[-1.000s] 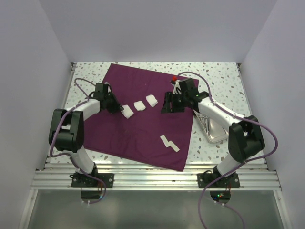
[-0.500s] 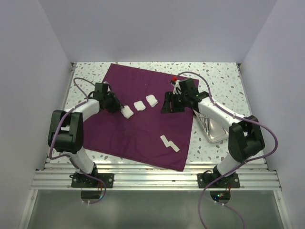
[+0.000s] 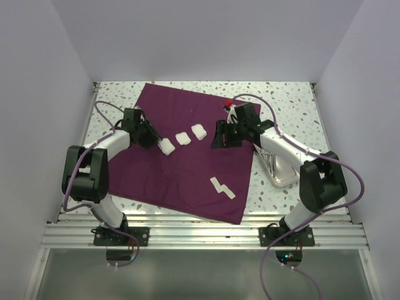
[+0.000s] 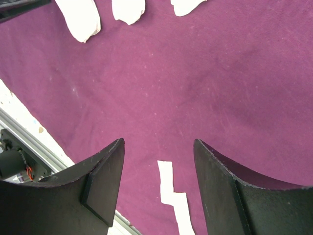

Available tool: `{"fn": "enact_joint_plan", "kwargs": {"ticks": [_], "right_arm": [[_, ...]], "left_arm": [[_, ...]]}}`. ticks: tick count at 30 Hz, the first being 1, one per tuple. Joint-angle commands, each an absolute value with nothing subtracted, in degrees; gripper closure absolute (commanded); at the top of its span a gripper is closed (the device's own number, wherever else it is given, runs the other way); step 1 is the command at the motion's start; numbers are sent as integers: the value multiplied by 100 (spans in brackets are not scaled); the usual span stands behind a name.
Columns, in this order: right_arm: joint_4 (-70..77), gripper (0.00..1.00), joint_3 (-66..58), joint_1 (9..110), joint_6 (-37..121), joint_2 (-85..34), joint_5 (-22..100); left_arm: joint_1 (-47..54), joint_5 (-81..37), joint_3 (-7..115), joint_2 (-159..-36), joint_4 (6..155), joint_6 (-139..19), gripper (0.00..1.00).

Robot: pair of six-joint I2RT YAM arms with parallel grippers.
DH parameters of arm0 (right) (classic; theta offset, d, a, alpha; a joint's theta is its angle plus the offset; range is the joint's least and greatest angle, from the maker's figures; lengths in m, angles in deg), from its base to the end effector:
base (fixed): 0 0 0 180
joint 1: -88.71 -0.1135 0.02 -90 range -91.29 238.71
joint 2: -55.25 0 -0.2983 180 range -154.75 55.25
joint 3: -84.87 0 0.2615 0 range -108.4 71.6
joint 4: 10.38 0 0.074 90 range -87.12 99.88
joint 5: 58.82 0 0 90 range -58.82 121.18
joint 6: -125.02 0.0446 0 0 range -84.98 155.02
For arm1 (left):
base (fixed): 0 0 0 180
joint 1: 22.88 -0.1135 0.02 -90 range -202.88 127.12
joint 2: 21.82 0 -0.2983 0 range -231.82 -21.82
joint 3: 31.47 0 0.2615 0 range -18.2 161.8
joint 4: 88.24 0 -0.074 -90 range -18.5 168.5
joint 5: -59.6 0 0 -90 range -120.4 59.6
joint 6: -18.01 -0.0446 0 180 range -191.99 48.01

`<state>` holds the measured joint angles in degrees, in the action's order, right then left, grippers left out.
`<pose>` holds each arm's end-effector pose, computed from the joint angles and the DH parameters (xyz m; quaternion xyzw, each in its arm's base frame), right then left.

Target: Prepare the surgical pack

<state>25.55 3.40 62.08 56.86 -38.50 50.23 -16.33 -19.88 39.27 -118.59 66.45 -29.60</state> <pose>0.3264 0.1799 0.2689 -0.0975 0.9181 0.2854 0.2573 0.3605 -0.0496 0.2029 -0.2602 0.9034 -0.2153 0.2642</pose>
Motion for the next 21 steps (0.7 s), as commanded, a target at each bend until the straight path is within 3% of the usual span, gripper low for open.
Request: {"fn": "enact_joint_plan", "kwargs": {"ticks": [1, 21], "right_arm": [[2423, 38, 270, 6181, 5620, -3861, 5052], [2380, 38, 261, 6190, 5620, -3949, 5043]], "left_arm": [[-1620, -2047, 3945, -12017, 6760, -2989, 58], [-1541, -1862, 3919, -12518, 7244, -2883, 59]]}}
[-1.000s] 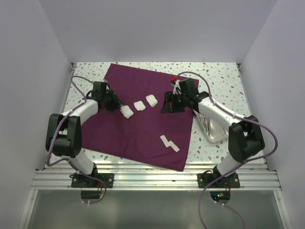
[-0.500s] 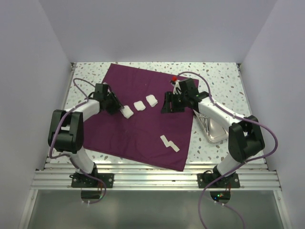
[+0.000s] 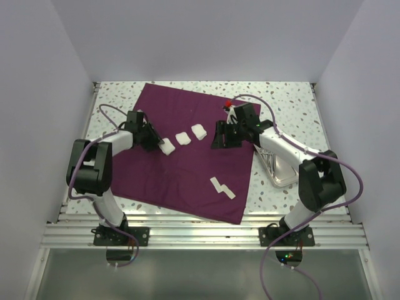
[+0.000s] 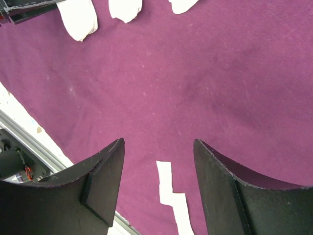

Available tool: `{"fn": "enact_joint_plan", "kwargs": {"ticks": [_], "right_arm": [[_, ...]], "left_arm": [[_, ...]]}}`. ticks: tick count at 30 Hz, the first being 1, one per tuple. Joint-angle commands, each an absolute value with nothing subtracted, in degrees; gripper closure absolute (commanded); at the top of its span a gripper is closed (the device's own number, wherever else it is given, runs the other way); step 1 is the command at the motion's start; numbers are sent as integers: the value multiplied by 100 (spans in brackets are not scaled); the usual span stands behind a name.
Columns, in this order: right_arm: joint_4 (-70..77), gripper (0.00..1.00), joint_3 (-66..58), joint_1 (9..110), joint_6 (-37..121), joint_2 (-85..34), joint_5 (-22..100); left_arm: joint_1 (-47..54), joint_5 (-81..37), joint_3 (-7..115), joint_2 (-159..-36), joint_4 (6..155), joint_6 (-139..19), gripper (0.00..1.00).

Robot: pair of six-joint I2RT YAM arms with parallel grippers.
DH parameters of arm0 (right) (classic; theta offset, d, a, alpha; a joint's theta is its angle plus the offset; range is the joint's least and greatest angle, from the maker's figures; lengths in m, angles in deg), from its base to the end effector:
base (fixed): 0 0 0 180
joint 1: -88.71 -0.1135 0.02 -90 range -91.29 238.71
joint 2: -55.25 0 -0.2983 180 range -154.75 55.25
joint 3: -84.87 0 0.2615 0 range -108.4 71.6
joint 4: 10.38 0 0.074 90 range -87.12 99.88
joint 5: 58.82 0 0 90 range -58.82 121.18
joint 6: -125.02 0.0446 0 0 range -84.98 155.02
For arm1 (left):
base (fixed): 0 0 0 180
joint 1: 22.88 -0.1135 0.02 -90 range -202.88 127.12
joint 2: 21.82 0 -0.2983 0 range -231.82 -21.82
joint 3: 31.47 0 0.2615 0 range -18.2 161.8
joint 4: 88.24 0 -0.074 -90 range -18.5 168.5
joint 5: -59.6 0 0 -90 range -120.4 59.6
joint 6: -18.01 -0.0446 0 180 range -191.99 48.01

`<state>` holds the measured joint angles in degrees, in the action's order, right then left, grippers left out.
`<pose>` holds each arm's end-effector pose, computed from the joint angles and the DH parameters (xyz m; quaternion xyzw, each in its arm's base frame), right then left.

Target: Prepare the surgical pack

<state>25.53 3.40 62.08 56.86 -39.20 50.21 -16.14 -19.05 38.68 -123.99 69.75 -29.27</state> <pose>0.3281 0.1808 0.2646 -0.0966 0.9202 0.2833 0.2522 0.3701 -0.0526 0.1712 -0.2633 0.9096 -0.2140 0.2397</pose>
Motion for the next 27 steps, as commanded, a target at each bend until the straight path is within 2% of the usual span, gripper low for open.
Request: {"fn": "enact_joint_plan", "kwargs": {"ticks": [1, 4, 10, 16, 17, 19, 27], "right_arm": [[2380, 38, 252, 6181, 5620, -3958, 5052], [2380, 38, 243, 6181, 5629, -3975, 5078], [2371, 38, 252, 6173, 5629, -3993, 5078], [2406, 38, 217, 6173, 5620, -4081, 5087], [2415, 38, 217, 6173, 5620, -4072, 5087], [2423, 38, 182, 6146, 5611, -4081, 5078], [2564, 37, 77, 6120, 5296, -4116, 5192]], "left_arm": [[-1541, -1854, 3910, -12527, 7244, -2875, 59], [-1541, -1880, 3884, -12509, 7279, -2857, 62], [-1541, -1924, 3884, -12456, 7253, -2848, 74], [-1515, -1994, 3919, -12360, 7103, -2936, 89], [-1506, -2020, 3928, -12342, 7033, -2997, 95], [-1506, -2030, 3919, -12255, 7015, -3041, 100], [-1480, -1845, 3594, -11710, 7393, -3323, 100]]}}
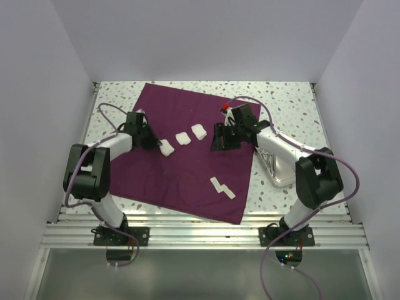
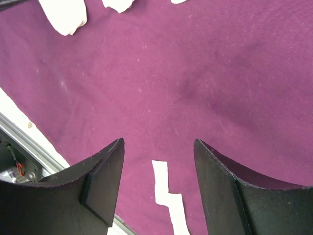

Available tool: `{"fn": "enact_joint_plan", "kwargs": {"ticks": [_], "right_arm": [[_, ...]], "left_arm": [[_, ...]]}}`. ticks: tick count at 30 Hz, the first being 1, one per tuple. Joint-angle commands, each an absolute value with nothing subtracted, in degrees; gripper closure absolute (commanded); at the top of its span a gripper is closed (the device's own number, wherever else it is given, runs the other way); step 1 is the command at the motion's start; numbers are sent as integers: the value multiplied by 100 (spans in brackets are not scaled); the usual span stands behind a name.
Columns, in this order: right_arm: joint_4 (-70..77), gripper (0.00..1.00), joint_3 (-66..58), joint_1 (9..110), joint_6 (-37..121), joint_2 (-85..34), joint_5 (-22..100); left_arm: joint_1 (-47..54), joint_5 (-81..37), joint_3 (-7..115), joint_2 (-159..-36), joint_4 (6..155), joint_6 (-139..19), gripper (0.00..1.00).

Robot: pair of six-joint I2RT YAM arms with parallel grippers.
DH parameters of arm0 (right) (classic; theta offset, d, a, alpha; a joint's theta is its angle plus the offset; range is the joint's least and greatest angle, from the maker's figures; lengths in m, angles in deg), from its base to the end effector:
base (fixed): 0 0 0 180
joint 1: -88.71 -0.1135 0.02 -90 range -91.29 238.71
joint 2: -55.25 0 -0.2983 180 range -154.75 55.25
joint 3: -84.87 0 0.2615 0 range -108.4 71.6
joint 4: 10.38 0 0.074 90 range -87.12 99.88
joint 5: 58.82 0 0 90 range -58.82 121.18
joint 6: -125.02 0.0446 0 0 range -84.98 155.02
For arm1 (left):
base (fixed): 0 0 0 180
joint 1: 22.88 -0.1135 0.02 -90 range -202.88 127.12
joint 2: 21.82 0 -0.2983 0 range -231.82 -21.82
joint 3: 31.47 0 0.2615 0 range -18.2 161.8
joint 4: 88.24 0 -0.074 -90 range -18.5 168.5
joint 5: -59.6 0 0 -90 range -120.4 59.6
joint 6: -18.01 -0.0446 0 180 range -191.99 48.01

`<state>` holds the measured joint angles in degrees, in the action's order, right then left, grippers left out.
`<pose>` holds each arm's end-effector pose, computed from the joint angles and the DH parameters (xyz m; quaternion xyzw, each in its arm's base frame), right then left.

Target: Prepare the surgical pack

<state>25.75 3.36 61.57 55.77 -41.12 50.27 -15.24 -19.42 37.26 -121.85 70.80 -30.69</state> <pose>0.3306 0.1858 0.2526 -0.1071 0.9250 0.2765 0.2375 0.3631 -0.0573 0.1782 -0.2431 0.9105 -0.2158 0.2555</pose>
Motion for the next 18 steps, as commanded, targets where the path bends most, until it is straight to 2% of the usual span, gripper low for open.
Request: {"fn": "enact_joint_plan", "kwargs": {"ticks": [1, 8, 11, 18], "right_arm": [[2573, 37, 42, 6120, 5251, -4116, 5288], [2275, 32, -38, 5998, 5057, -3905, 6667], [2318, 18, -178, 5743, 4918, -3896, 7106], [1835, 18, -188, 5461, 4987, -3545, 7758]], "left_arm": [[-1479, -1775, 3559, -11501, 7445, -3366, 100], [-1331, -1213, 3418, -10533, 7393, -3771, 100], [-1103, -800, 3278, -10120, 7480, -3824, 100], [-504, -255, 2918, -9188, 7621, -3982, 100]]}}
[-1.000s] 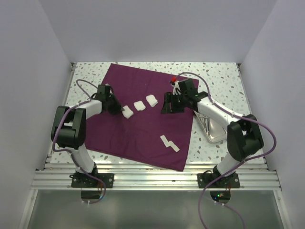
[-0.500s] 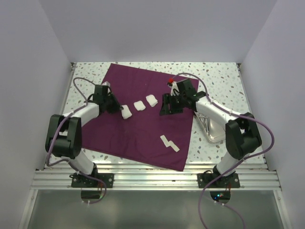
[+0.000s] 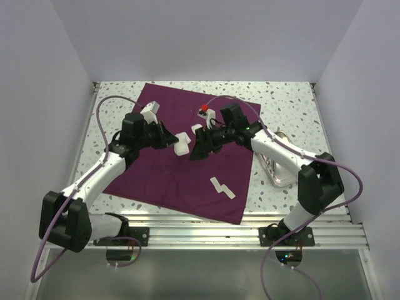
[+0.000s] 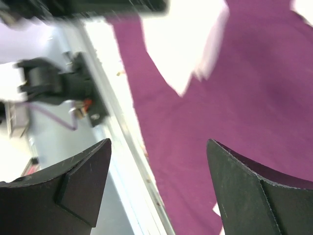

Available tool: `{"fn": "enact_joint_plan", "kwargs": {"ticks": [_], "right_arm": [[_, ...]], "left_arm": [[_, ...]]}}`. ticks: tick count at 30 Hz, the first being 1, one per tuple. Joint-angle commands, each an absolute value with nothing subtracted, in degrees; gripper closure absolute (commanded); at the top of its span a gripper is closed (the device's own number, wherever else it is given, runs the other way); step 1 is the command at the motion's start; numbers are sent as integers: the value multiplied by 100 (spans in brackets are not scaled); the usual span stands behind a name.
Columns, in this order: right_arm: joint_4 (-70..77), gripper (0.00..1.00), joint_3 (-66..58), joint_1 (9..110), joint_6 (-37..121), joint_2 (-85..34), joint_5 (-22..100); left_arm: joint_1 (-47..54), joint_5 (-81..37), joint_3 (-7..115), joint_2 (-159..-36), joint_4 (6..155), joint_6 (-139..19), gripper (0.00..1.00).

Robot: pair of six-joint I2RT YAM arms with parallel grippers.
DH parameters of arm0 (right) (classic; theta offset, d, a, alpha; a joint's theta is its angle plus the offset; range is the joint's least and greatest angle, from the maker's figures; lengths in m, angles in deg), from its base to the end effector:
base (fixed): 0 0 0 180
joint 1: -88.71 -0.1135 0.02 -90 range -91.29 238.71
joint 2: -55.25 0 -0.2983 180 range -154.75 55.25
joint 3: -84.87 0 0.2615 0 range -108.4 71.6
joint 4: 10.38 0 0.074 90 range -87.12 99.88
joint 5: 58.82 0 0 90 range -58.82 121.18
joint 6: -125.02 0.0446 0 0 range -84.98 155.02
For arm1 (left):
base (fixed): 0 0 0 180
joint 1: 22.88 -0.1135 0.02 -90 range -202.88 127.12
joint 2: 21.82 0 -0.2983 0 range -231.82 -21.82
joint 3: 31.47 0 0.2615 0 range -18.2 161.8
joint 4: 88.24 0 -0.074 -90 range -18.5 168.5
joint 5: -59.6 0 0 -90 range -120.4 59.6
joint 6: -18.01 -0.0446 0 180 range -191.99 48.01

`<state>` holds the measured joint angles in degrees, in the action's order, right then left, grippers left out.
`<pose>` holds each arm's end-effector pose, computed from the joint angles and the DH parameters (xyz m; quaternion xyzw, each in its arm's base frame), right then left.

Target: Prepare the surgical pack

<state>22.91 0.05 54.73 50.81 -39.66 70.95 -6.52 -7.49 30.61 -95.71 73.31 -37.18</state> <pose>0.3006 0.2370 0.2905 -0.2694 0.8315 0.4400 0.2061 0.2759 -0.0991 0.2886 -0.0386 0.8547 -0.3661 0.3659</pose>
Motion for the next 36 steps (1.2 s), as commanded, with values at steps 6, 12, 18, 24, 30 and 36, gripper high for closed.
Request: {"fn": "enact_joint_plan", "kwargs": {"ticks": [6, 12, 18, 24, 30, 36], "right_arm": [[1861, 24, -56, 5452, 4600, -3238, 8101], [1712, 25, -3, 5364, 4635, -3264, 8129], [1571, 27, 41, 5320, 4600, -3290, 8084], [1571, 28, -12, 5285, 4574, -3439, 8111], [1606, 30, -82, 5101, 4521, -3580, 8084], [1370, 37, -29, 5039, 4618, -3589, 8128]], "left_arm": [[-328, -157, 2750, -8423, 7490, -4175, 100], [-267, 203, 2566, -8063, 7542, -4123, 100], [-117, 326, 2425, -7887, 7543, -4061, 100], [-12, 396, 2276, -7719, 7665, -3921, 100], [50, 528, 2152, -7544, 7762, -3780, 100], [59, 537, 2056, -7447, 7920, -3745, 100]]}}
